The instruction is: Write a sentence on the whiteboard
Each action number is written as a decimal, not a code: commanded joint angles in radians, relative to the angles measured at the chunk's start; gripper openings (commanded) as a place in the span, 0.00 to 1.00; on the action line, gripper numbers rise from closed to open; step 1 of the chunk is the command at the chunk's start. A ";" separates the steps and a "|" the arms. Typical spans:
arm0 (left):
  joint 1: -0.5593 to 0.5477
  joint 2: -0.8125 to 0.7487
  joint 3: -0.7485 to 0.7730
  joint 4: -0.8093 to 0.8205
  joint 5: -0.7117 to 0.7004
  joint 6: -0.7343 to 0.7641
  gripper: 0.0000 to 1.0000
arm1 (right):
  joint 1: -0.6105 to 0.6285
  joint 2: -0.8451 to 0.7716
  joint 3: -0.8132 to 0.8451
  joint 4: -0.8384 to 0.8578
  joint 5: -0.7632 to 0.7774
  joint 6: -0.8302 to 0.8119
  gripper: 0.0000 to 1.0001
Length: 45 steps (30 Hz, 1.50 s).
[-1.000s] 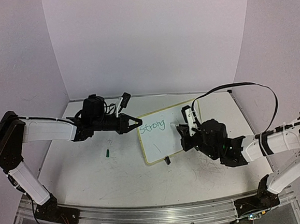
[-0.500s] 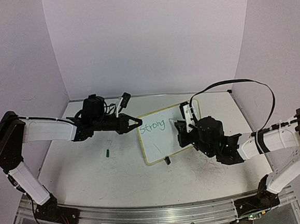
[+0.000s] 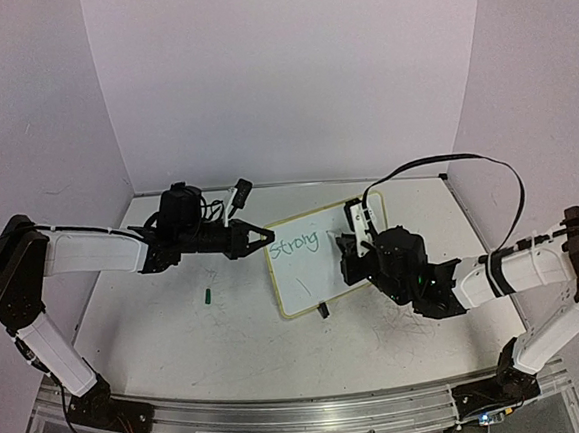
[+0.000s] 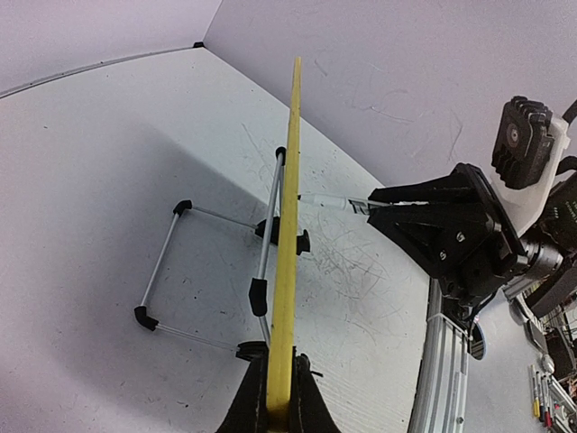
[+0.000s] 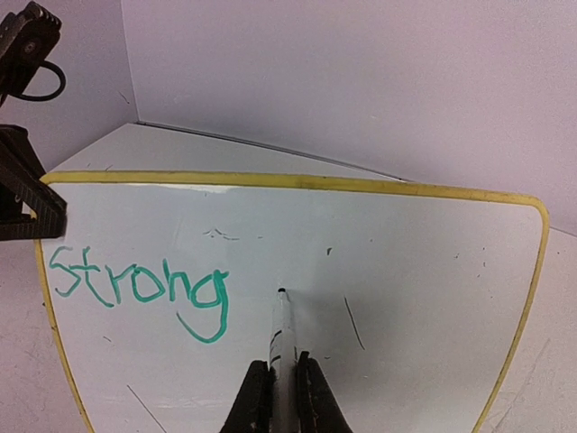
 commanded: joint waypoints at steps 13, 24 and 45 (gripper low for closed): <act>0.005 -0.033 0.022 0.029 -0.021 0.047 0.00 | -0.006 0.019 0.041 0.038 -0.048 -0.010 0.00; 0.005 -0.038 0.019 0.029 -0.023 0.049 0.00 | -0.004 0.010 0.014 -0.005 -0.048 0.029 0.00; 0.005 -0.038 0.018 0.029 -0.020 0.049 0.00 | -0.006 -0.007 -0.018 -0.026 0.003 0.045 0.00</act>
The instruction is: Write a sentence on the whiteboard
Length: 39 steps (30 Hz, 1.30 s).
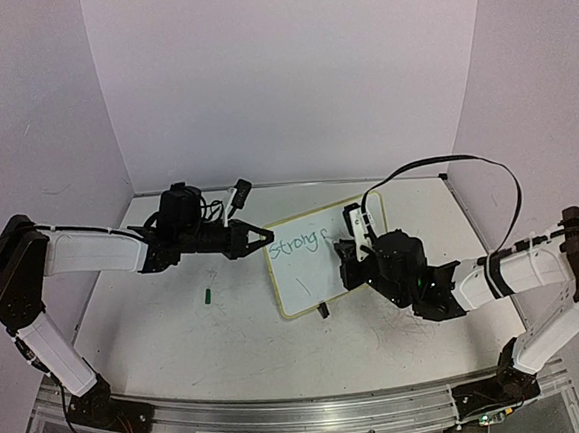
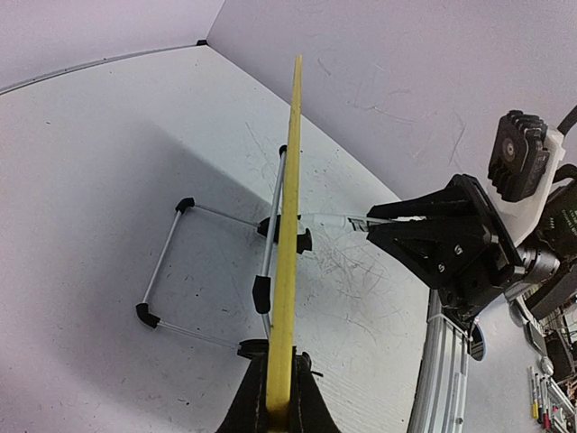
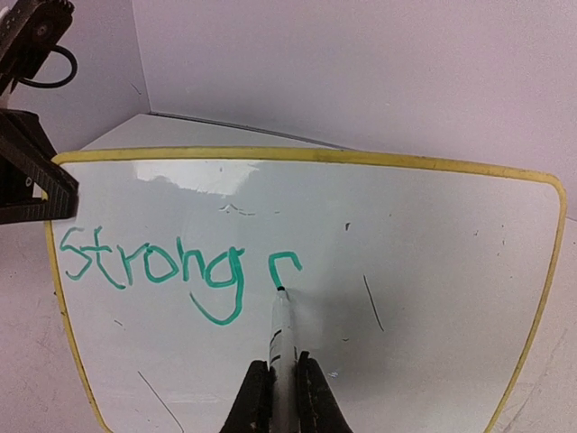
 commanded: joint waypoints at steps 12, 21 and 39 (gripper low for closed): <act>0.004 -0.039 0.018 0.037 -0.015 0.055 0.00 | -0.031 -0.001 0.042 0.035 0.046 -0.010 0.00; 0.004 -0.035 0.021 0.037 -0.014 0.055 0.00 | -0.031 0.003 0.053 0.053 0.014 -0.031 0.00; 0.004 -0.039 0.021 0.037 -0.018 0.058 0.00 | -0.030 -0.019 -0.010 -0.016 0.000 0.038 0.00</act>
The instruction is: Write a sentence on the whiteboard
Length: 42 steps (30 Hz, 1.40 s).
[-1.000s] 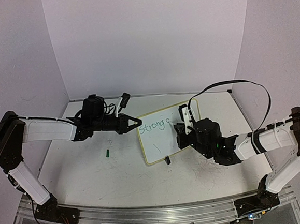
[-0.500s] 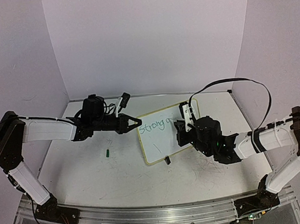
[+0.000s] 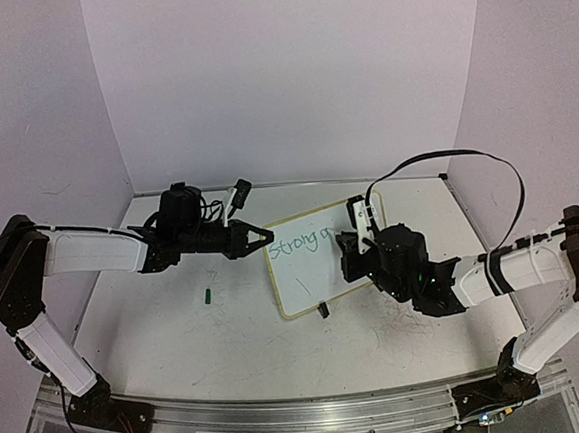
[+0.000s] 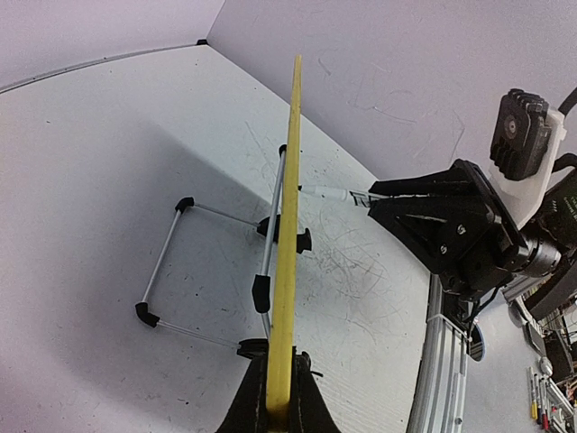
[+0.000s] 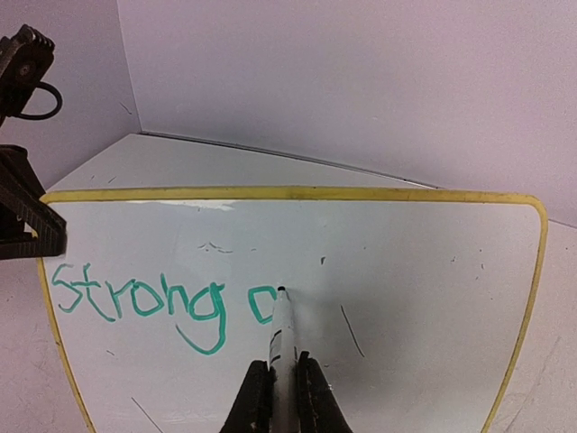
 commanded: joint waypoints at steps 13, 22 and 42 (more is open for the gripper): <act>0.003 -0.039 0.021 0.036 -0.018 0.062 0.00 | -0.008 -0.072 -0.023 -0.035 0.003 0.042 0.00; 0.003 -0.035 0.022 0.036 -0.018 0.062 0.00 | -0.020 -0.095 0.029 -0.022 -0.004 -0.003 0.00; 0.003 -0.043 0.019 0.036 -0.019 0.065 0.00 | -0.035 -0.022 0.067 -0.036 0.020 -0.003 0.00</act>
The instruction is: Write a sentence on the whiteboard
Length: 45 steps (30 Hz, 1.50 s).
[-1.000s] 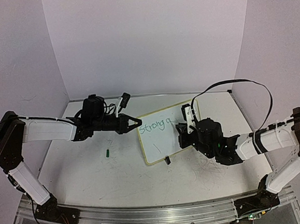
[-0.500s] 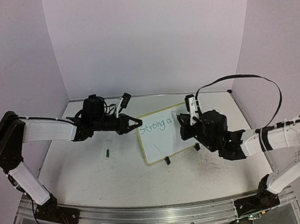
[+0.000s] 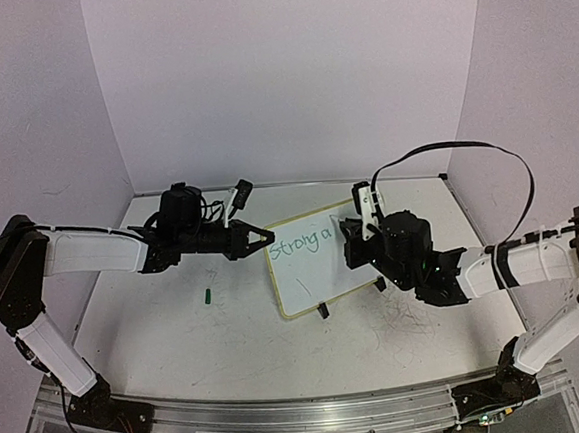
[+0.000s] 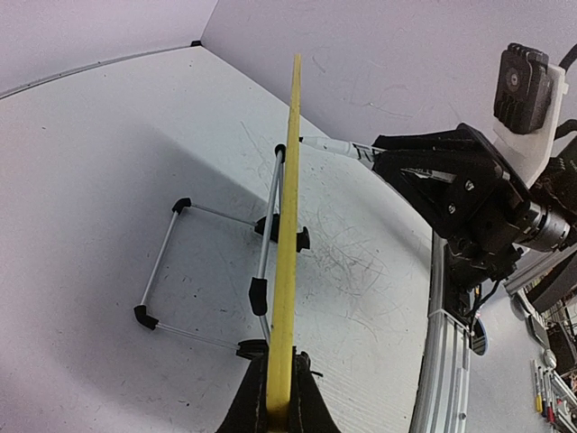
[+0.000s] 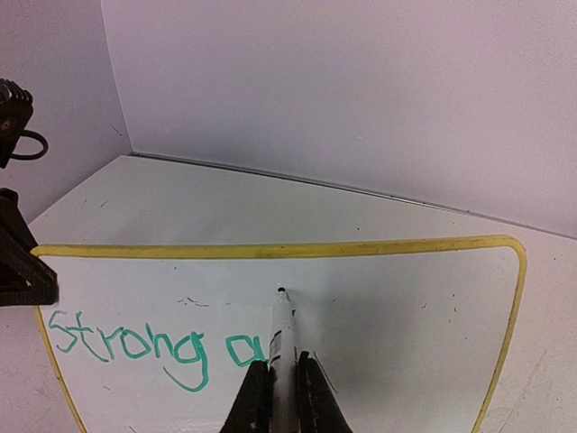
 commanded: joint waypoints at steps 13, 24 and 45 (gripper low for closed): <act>0.004 -0.043 0.021 0.035 -0.026 0.041 0.00 | -0.002 0.006 -0.033 -0.029 0.012 0.056 0.00; 0.004 -0.046 0.021 0.034 -0.024 0.041 0.00 | -0.001 0.003 -0.067 -0.047 -0.007 0.094 0.00; 0.004 -0.045 0.021 0.034 -0.026 0.042 0.00 | 0.003 -0.105 -0.103 -0.002 -0.024 0.072 0.00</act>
